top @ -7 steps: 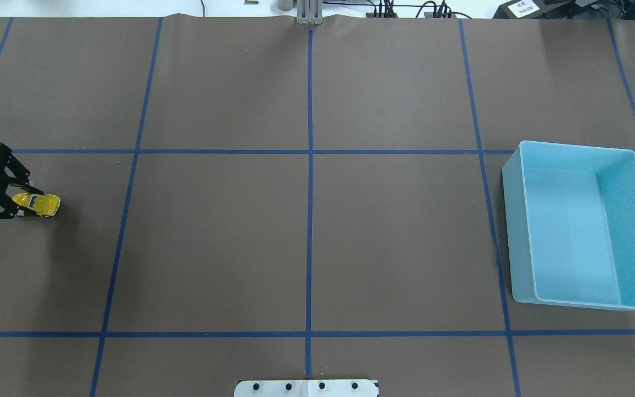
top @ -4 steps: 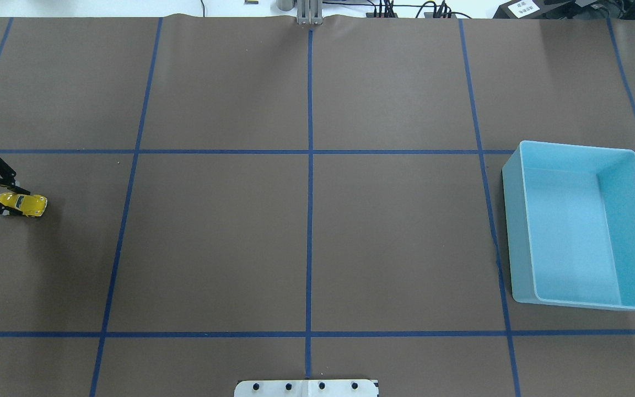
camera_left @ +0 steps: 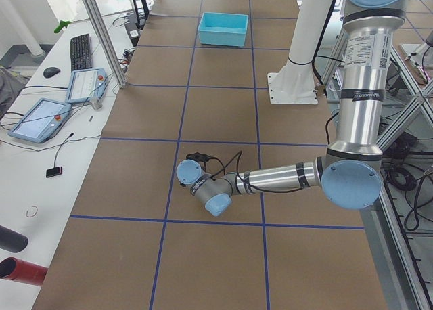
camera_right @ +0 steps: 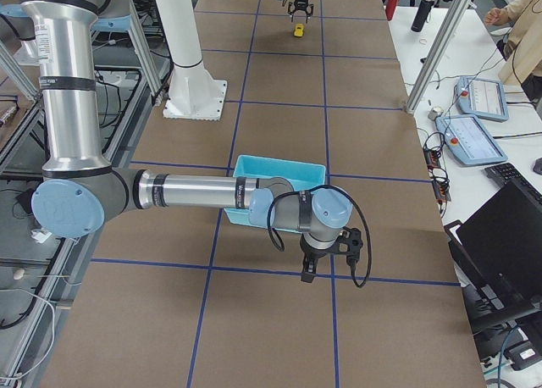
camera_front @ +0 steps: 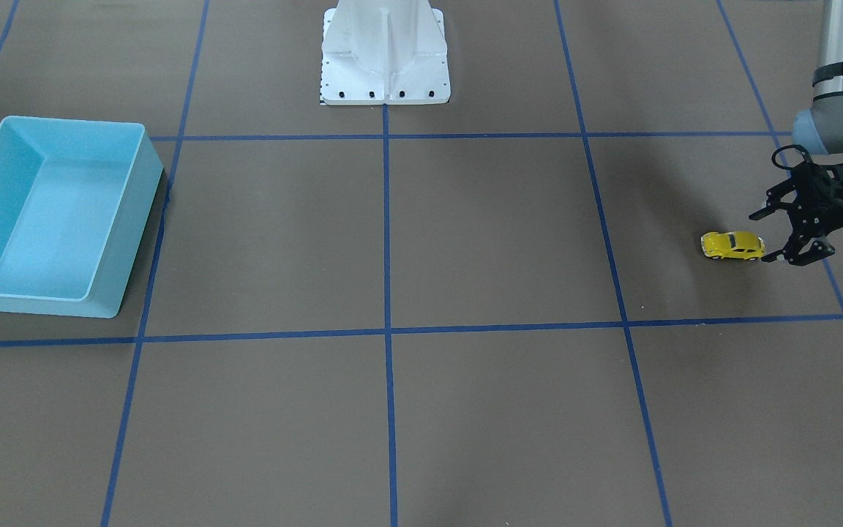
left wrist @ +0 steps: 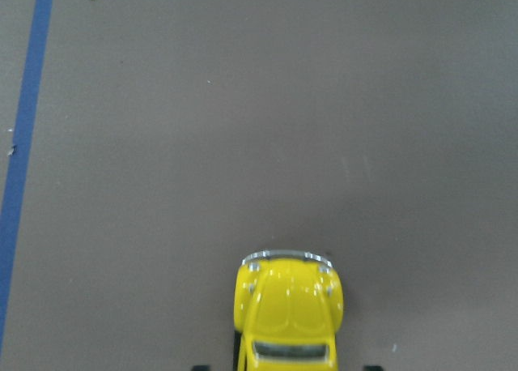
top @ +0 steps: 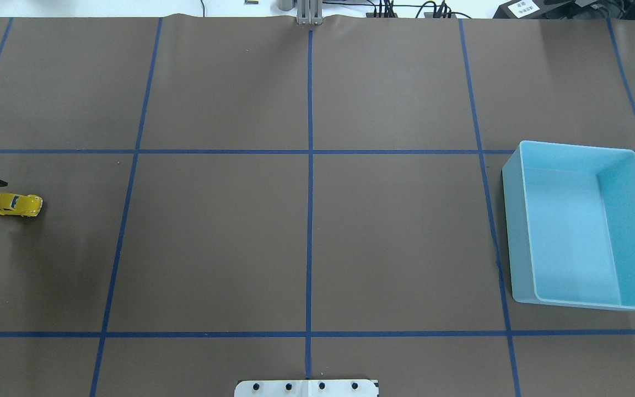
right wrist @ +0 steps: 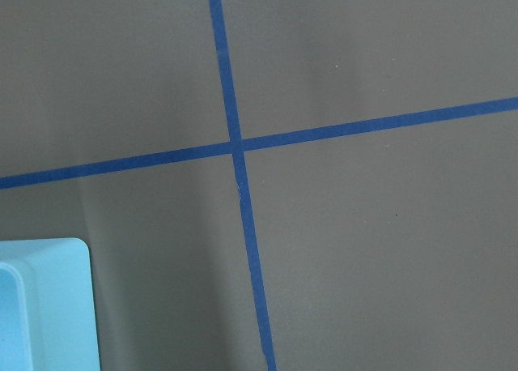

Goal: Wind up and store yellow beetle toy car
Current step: 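Lift the left gripper off the car, letting it roll toward the bin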

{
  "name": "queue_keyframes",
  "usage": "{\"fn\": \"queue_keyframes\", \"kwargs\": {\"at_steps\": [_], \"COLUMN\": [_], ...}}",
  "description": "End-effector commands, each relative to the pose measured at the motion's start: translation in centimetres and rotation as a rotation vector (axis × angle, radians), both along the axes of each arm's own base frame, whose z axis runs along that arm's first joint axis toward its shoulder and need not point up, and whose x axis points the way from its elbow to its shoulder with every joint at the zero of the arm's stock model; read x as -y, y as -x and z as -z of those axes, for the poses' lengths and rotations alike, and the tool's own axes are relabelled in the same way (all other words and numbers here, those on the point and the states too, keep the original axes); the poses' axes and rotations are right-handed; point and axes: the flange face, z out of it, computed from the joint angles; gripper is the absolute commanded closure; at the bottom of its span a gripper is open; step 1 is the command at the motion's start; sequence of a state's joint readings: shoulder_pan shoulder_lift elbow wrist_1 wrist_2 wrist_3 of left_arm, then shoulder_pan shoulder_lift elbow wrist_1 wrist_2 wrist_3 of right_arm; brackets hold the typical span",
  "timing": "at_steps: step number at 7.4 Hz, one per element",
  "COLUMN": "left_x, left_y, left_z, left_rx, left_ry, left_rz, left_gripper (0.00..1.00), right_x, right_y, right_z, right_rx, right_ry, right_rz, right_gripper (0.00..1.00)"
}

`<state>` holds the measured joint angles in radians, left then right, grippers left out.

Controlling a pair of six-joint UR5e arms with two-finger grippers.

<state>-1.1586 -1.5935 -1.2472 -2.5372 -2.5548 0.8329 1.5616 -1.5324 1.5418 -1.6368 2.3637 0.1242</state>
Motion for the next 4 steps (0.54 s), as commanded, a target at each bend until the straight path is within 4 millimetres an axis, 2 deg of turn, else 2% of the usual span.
{"fn": "queue_keyframes", "kwargs": {"at_steps": [1,4], "left_x": [-1.4,-0.4], "left_y": [0.8,1.8], "left_z": [-1.0,0.2], "left_rx": [-0.004,-0.012], "left_ry": [-0.002,-0.010], "left_rz": [0.002,0.038], "left_gripper": [0.00,0.00], "right_x": [0.0,0.0], "right_y": [0.0,0.0], "right_z": [0.1,0.1], "right_rx": [0.000,0.000], "right_ry": [-0.001,0.000], "right_rz": [0.000,-0.001], "right_gripper": [0.00,0.00]}}
